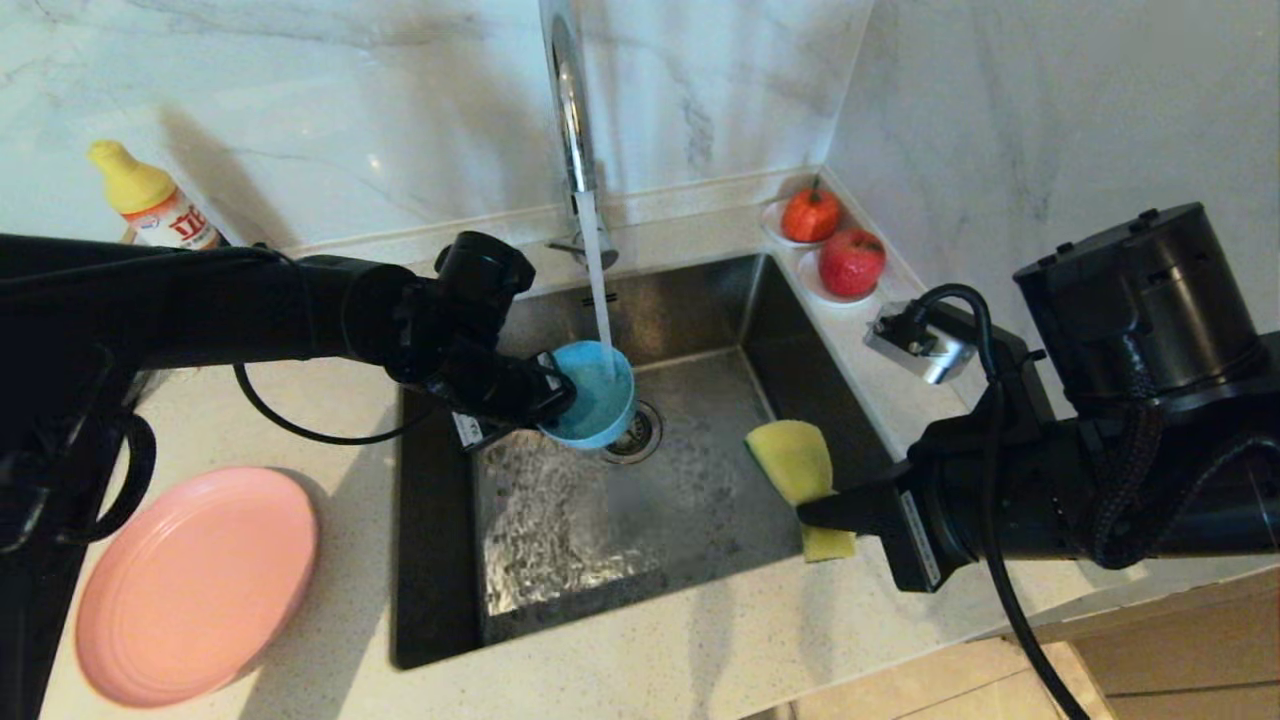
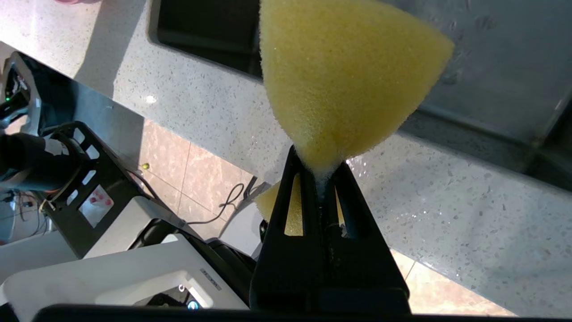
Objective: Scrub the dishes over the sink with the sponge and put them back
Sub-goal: Wash the bowl
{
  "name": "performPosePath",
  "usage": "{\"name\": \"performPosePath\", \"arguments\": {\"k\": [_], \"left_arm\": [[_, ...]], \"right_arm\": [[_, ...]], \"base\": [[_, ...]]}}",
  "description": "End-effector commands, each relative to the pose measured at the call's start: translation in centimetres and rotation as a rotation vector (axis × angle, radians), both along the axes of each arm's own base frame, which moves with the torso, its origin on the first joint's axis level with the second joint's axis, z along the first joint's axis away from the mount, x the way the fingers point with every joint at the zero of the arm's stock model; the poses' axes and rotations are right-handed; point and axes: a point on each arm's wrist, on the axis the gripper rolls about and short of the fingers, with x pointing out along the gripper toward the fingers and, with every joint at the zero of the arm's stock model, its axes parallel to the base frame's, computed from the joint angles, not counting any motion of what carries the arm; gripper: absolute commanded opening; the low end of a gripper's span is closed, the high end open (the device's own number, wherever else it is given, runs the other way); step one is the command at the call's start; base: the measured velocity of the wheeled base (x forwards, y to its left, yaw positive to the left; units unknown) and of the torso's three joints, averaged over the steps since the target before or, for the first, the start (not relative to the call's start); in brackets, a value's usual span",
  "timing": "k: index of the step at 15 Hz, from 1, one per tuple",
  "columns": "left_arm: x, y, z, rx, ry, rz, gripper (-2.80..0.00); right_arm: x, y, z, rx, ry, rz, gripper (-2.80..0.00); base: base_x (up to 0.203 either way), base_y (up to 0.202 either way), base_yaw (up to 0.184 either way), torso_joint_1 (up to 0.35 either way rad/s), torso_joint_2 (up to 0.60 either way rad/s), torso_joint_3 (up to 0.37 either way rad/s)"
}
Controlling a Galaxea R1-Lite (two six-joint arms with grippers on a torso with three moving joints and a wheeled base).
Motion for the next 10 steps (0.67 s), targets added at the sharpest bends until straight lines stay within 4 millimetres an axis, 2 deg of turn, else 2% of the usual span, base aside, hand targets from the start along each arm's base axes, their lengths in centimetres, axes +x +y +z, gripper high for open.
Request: {"name": "performPosePath", "arguments": {"k": [1,4,10], "left_arm": [[1.49,-0.68,-0.86,-0.024,0.004,0.034,-2.80],[1.87,-0.90,-1.10,-0.045,0.011,0.058,-2.80],[1.31,-1.00,-1.50,-0.024,0.036,0.055,-2.80]], "right_arm": [[-0.03,-0.04,-0.07,-0.001,0.004,0.000,-2.80],[0.04,0.08,-0.23,-0.005,0.008,0.003,-2.80],[-0.24,-0.16,0.11,0.005,0.000,0.006,-2.80]], "base": [[0.000,0.000,0.000,0.000,0.00,0.000],[0.000,0.000,0.000,0.000,0.00,0.000],[0.000,0.000,0.000,0.000,0.00,0.000]]}}
